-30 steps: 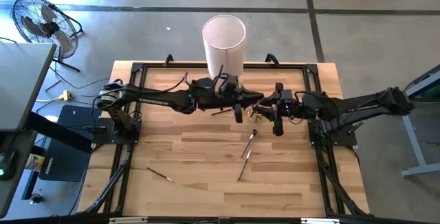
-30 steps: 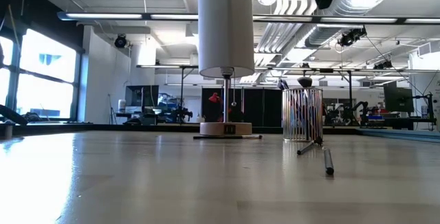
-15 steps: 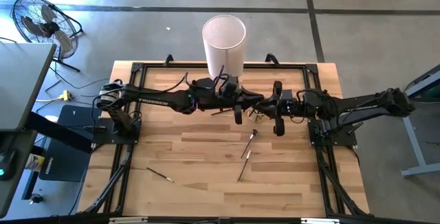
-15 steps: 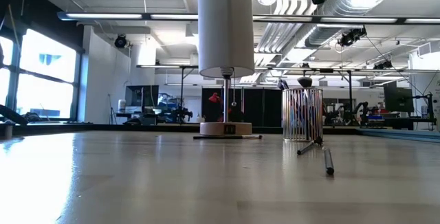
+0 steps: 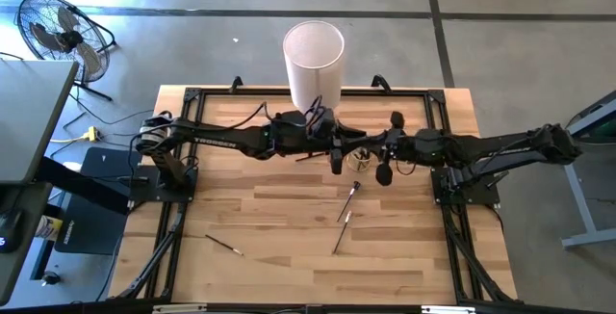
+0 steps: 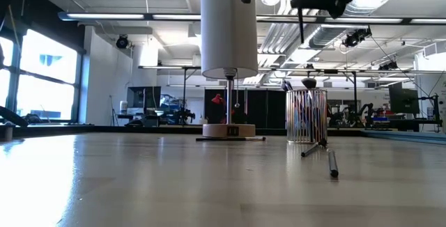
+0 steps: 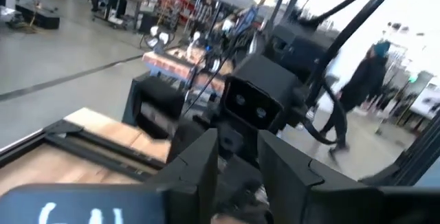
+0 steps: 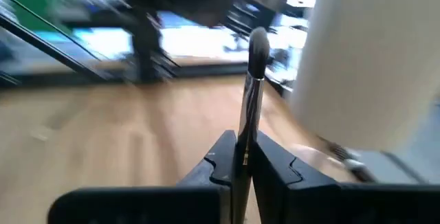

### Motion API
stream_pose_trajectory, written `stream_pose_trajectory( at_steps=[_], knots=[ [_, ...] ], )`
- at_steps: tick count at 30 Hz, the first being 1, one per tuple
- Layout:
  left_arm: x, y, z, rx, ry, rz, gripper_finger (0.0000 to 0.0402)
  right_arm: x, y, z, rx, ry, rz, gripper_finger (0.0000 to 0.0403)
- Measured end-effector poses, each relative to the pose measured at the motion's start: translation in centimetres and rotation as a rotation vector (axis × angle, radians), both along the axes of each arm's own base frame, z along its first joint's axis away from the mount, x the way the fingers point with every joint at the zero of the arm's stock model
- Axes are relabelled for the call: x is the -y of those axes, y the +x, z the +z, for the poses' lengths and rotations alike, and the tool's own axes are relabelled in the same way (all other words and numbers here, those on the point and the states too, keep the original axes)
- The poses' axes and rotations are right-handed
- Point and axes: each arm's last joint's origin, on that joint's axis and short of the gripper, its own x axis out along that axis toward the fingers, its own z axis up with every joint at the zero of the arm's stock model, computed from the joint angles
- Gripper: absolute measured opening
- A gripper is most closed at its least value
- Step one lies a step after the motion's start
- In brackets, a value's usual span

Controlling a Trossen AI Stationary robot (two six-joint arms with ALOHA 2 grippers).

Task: Pick & Place Makeup Brushes
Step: Put the black foundation brush into the makeup brush holder, then put the black eyebrow brush into the makeup brush holder

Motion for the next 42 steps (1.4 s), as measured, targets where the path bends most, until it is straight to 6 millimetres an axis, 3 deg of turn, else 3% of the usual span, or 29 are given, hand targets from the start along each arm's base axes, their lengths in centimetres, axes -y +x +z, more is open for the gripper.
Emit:
stream_pose_trajectory(
  at_steps=[7, 13, 19, 24, 29, 34, 38, 42],
  knots=[
    [-0.1, -1.2, 0.4, -0.098, -0.069, 0.033, 0.0101, 1.9, 0.2, -2.0, -0.203, -0.070, -0.113, 0.0020],
    [0.1, -2.4, 1.3, -0.136, -0.064, 0.015, 0.0094, 3.7, 0.8, -5.7, -0.164, 0.054, -0.141, 0.0020],
    [2.1, -3.7, 1.6, -0.216, 0.004, 0.002, 0.0094, 4.3, -0.2, -9.0, -0.114, 0.116, -0.158, 0.0020],
    [3.3, -5.2, -0.3, -0.310, 0.010, 0.091, 0.0094, 4.2, -0.7, -10.0, -0.140, 0.175, -0.195, 0.0079],
    [3.8, -7.6, -2.8, -0.361, -0.078, 0.150, 0.0094, 4.2, -0.6, -9.4, -0.127, 0.211, -0.202, 0.0130],
    [4.3, -10.3, -5.1, -0.404, -0.166, 0.155, 0.0094, 4.1, -0.6, -6.3, -0.134, 0.232, -0.144, 0.0154],
    [4.5, -12.5, -5.9, -0.499, -0.194, 0.168, 0.0094, 3.9, -0.9, -3.0, -0.147, 0.292, -0.131, 0.0150],
    [4.1, -14.8, -7.6, -0.739, -0.177, 0.187, 0.0090, 3.2, -0.9, -0.2, -0.211, 0.324, -0.128, 0.0122]
  ],
)
